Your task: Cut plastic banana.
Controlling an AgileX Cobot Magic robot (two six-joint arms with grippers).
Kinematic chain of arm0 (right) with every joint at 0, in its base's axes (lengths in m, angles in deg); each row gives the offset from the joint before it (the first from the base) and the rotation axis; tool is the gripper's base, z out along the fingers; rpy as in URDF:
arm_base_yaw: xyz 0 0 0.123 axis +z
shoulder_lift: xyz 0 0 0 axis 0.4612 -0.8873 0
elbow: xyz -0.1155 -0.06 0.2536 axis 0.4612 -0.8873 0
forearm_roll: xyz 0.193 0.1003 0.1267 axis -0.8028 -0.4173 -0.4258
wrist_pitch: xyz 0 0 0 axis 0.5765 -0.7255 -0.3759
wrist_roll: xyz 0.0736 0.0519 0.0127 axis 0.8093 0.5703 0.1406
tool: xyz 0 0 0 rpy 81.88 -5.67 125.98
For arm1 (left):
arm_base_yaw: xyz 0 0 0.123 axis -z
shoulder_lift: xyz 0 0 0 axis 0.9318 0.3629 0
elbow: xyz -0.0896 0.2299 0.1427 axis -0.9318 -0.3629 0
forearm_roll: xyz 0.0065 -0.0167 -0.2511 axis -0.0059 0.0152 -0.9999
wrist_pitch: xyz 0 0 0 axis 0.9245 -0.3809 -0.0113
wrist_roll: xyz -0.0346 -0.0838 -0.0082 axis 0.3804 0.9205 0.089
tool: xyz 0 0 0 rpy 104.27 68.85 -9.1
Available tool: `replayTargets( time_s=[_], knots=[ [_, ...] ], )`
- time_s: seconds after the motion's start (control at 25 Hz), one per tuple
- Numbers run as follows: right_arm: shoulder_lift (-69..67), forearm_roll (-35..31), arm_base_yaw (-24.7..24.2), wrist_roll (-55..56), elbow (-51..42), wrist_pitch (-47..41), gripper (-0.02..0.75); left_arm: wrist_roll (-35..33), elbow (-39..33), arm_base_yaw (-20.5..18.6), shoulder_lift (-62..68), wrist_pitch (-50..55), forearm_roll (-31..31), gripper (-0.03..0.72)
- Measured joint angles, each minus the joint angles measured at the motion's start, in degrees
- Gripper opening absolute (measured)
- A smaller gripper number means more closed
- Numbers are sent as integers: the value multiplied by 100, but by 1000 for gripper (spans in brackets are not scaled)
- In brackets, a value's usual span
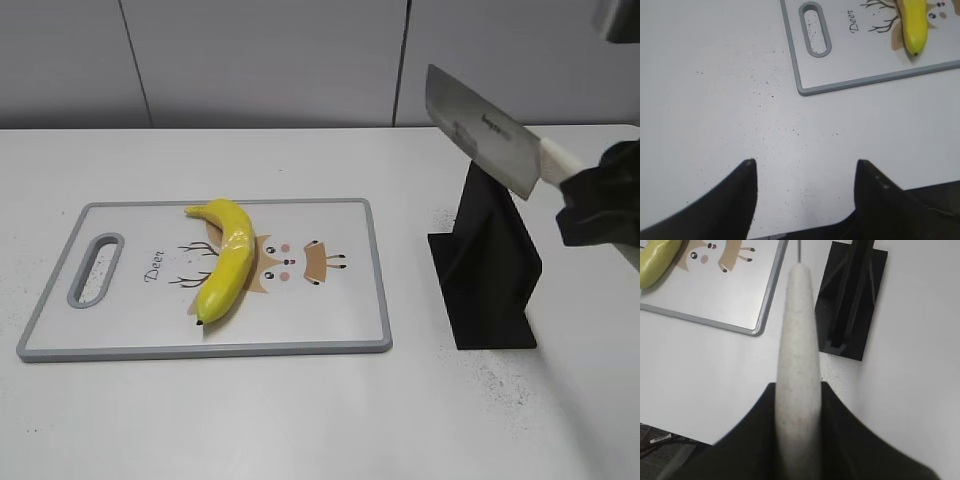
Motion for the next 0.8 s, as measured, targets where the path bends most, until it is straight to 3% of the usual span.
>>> replayTargets(
  time_s=[0.36,0.8],
  knots=[
    [1021,598,0,1354,-964,0,160,150,-569,0,-1529,-76,0,580],
    [908,679,0,1508,-1179,367,160,158,-886,0,-1984,-468,138,574]
  ],
)
